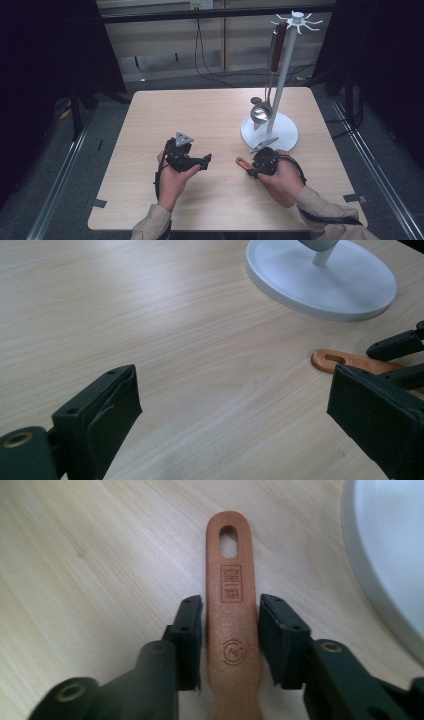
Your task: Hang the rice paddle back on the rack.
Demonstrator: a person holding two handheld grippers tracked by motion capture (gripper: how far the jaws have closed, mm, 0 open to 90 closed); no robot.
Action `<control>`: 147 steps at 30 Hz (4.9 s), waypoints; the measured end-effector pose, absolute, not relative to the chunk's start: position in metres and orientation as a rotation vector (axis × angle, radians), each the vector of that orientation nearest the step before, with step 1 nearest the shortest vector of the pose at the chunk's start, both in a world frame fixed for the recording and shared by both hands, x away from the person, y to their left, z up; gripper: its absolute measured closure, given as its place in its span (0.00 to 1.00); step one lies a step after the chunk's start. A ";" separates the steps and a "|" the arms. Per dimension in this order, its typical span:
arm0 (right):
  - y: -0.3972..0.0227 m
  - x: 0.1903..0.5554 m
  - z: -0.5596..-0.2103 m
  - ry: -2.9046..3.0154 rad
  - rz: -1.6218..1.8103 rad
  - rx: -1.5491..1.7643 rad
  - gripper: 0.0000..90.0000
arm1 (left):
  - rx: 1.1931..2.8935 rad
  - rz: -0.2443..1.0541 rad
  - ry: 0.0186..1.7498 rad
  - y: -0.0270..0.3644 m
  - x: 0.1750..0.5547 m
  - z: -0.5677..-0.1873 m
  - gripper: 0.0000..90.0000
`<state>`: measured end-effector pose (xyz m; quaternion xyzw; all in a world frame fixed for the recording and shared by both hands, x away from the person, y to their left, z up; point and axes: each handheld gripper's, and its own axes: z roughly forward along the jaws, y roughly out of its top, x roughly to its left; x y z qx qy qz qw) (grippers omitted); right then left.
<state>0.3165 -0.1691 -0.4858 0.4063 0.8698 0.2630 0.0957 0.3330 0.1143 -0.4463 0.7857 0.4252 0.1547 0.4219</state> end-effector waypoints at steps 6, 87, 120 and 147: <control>-0.165 0.323 -0.482 2.617 0.714 1.257 0.73 | 1.968 0.389 1.066 0.115 0.333 -0.446 0.07; -0.203 0.297 -0.433 1.759 1.592 1.208 0.74 | 2.023 0.389 1.042 0.113 0.335 -0.451 0.07; -0.212 0.290 -0.387 1.544 1.658 1.069 0.74 | 2.025 0.394 1.040 0.113 0.334 -0.450 0.07; -0.224 0.292 -0.349 1.350 1.615 1.040 0.74 | 2.007 0.397 1.050 0.115 0.335 -0.449 0.07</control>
